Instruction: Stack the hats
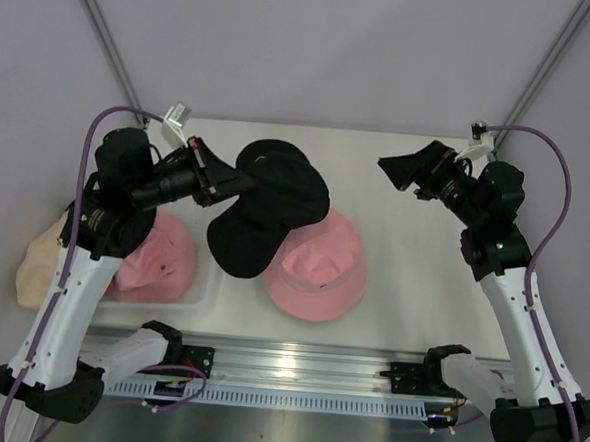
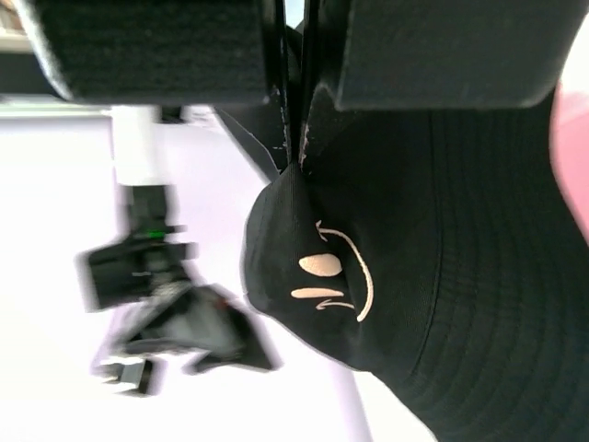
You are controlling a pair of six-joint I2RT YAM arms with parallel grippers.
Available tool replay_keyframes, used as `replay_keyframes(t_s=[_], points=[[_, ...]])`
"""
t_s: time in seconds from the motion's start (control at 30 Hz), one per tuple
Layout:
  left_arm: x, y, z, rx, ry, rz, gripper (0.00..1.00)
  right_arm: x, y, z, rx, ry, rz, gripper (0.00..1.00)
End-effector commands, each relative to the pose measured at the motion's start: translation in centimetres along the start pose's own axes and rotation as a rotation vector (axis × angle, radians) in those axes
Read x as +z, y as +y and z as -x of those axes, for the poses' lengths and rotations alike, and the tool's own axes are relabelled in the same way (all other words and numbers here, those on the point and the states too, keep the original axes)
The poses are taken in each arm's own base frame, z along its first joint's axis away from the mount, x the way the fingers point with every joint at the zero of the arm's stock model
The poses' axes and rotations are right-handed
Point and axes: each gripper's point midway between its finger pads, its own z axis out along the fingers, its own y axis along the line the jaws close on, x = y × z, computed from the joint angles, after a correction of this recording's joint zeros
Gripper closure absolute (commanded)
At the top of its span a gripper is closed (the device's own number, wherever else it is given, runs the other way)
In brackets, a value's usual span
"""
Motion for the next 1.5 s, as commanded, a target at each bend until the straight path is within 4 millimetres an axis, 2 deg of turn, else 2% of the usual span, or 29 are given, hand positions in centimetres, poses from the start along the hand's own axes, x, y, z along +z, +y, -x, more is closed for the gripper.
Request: replay_keyframes(t_s=[0.0,0.13,0.2,0.33,0.37,0.4,0.43,0.5,0.53,0.6,0.63,0.77,0.87,0.97,1.13,1.17,1.23,1.27,1.3,1.33,1.37,1.4,1.47], points=[[-1.7,-8.6,1.3,0.022,0.0,-0.322,0.99,-0.8,0.6,1.2,-0.013,-0.058,0.001,0.0],[-1.4,-11.1,0.6,-0.044,0.09,-0.45,0.99,-1.8,-1.5,1.2,-0.015,-0.071,-0.137,0.0],[-1.8,-12.4,0.7,-0.044,0.094,-0.502,0.99,-2.1,-1.6,0.9,-0.012,-0.06,-0.146,0.01],[-1.3,-12.6,0.5,-0.053,0.088,-0.48,0.99,-2.5,-2.4,0.1,-0.007,-0.041,-0.178,0.01],[-0.5,-11.6,0.0,-0.078,0.102,-0.458,0.99,-2.7,-2.6,0.1,-0.011,-0.044,-0.193,0.01],[-0.2,-11.6,-0.8,-0.086,0.124,-0.459,0.99,-2.9,-2.9,0.1,-0.011,-0.05,-0.213,0.0],[1.3,-9.5,-1.9,-0.122,0.149,-0.409,0.99,-3.4,-3.3,0.2,-0.011,-0.062,-0.244,0.0],[2.8,-7.5,-3.0,-0.141,0.146,-0.344,0.99,-4.0,-3.7,0.4,-0.012,-0.073,-0.277,0.0],[4.1,-4.7,-4.1,-0.167,0.158,-0.276,0.99,-4.3,-3.8,0.4,-0.01,-0.074,-0.292,0.0],[4.8,-2.5,-4.4,-0.144,0.109,-0.197,0.99,-4.6,-3.8,0.3,-0.007,-0.067,-0.297,0.01],[5.4,-0.6,-5.1,-0.146,0.108,-0.142,0.99,-4.8,-3.9,-0.1,-0.001,-0.052,-0.3,0.0],[6.3,3.2,-6.4,-0.076,0.112,-0.01,0.99,-4.8,-4.2,-1.2,0.009,-0.011,-0.299,0.01],[6.6,6.2,-6.1,0.012,0.065,0.134,0.99,-4.6,-4.5,-2.2,0.013,0.016,-0.29,0.0],[6.7,8.0,-5.5,0.126,0.037,0.215,0.99,-4.2,-4.2,-3.0,0.026,0.04,-0.248,0.01],[6.6,7.3,-5.3,0.287,0.046,0.216,0.99,-3.3,-4.5,-5.6,0.103,0.107,-0.196,0.01],[6.4,7.7,-5.7,0.313,0.057,0.245,0.99,-3.1,-4.4,-5.8,0.132,0.109,-0.184,0.0],[6.0,8.6,-5.4,0.327,0.039,0.301,0.99,-2.5,-3.9,-6.8,0.155,0.113,-0.097,0.0],[5.9,8.8,-5.3,0.324,0.032,0.313,0.99,-2.1,-2.9,-6.5,0.178,0.092,-0.037,0.0],[5.9,9.0,-5.4,0.322,0.033,0.319,0.99,-1.9,-3.6,-7.7,0.199,0.104,-0.032,0.01],[5.8,9.1,-5.5,0.317,0.027,0.316,0.99,-1.7,-3.5,-7.7,0.206,0.093,-0.009,0.01],[5.7,9.1,-5.5,0.311,0.025,0.318,0.99,-1.5,-2.9,-7.0,0.186,0.052,0.038,0.01],[5.7,9.4,-5.6,0.307,0.024,0.324,0.99,-1.4,-3.3,-7.7,0.208,0.058,0.041,0.0],[5.5,9.7,-5.6,0.306,0.02,0.338,0.99,-1.2,-2.8,-7.4,0.207,0.038,0.077,0.0]])
